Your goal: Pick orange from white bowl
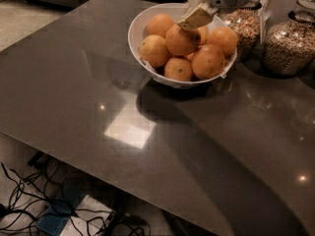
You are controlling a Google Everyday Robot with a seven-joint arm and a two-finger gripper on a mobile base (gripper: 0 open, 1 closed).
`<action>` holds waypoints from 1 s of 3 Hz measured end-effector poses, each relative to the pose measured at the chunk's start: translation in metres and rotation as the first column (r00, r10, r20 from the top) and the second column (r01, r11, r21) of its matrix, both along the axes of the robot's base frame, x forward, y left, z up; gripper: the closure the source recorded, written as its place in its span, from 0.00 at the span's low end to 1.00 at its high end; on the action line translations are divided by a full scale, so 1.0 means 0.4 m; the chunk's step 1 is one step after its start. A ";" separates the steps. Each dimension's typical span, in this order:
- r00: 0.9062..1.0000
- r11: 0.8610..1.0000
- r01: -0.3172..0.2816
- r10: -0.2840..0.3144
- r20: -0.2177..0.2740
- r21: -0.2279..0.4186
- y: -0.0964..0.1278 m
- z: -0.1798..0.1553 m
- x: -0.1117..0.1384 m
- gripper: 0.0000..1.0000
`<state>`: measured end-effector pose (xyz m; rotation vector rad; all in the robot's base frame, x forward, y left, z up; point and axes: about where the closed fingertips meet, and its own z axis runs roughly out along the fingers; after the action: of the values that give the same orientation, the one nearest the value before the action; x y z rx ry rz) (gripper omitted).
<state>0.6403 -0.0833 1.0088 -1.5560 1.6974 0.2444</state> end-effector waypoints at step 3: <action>1.000 1.000 0.000 0.000 0.000 0.000 0.000 0.000 0.000 0.58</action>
Offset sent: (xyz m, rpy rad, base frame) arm 0.0000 0.0000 0.0000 0.0000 0.0000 0.0000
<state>0.6403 -0.0832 1.0088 -1.5562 1.6973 0.2446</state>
